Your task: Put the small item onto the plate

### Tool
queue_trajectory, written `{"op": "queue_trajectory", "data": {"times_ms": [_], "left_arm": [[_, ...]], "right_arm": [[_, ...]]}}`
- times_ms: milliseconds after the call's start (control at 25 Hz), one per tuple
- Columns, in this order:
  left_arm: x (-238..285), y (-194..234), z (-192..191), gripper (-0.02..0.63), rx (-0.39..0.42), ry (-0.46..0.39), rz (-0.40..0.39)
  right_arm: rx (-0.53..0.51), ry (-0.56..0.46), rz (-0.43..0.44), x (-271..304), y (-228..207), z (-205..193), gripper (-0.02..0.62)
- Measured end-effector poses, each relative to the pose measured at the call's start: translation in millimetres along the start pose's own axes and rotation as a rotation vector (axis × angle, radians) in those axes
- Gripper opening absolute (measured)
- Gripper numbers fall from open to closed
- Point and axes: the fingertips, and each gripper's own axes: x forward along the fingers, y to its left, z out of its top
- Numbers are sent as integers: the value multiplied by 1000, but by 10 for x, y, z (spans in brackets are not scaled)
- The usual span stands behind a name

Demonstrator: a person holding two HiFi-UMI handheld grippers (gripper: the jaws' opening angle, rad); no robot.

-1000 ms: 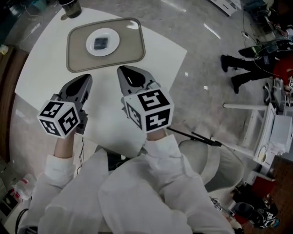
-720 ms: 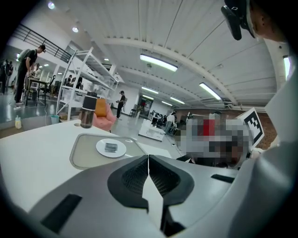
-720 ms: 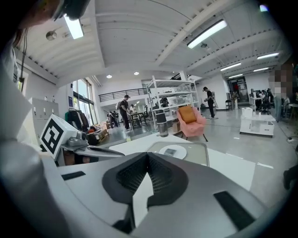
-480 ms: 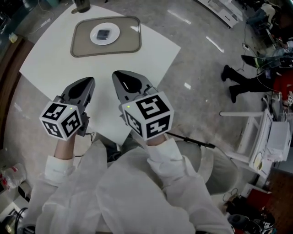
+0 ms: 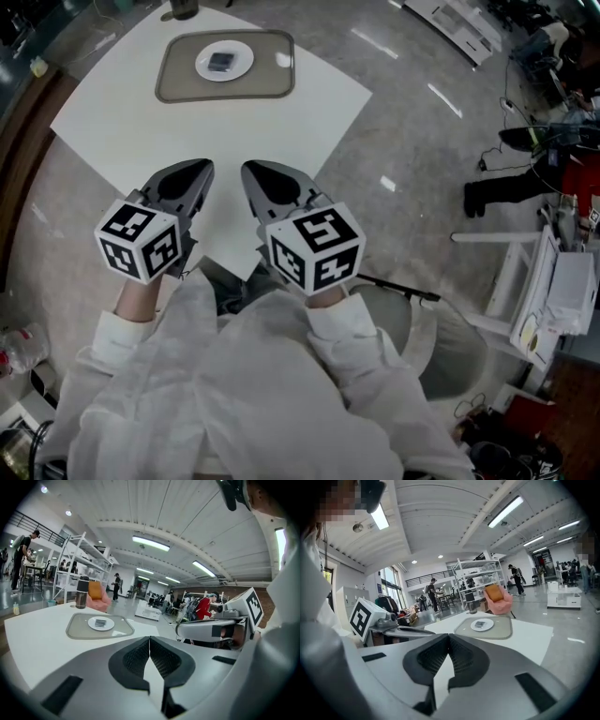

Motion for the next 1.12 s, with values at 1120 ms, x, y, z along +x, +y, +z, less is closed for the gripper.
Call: {"op": "queue_trajectory", "data": {"times_ms": [1120], "left_arm": [[-223,-338,-333,11,-73,60,-134]], "right_arm": [[27,49,-118,-81,311,-419,15]]}}
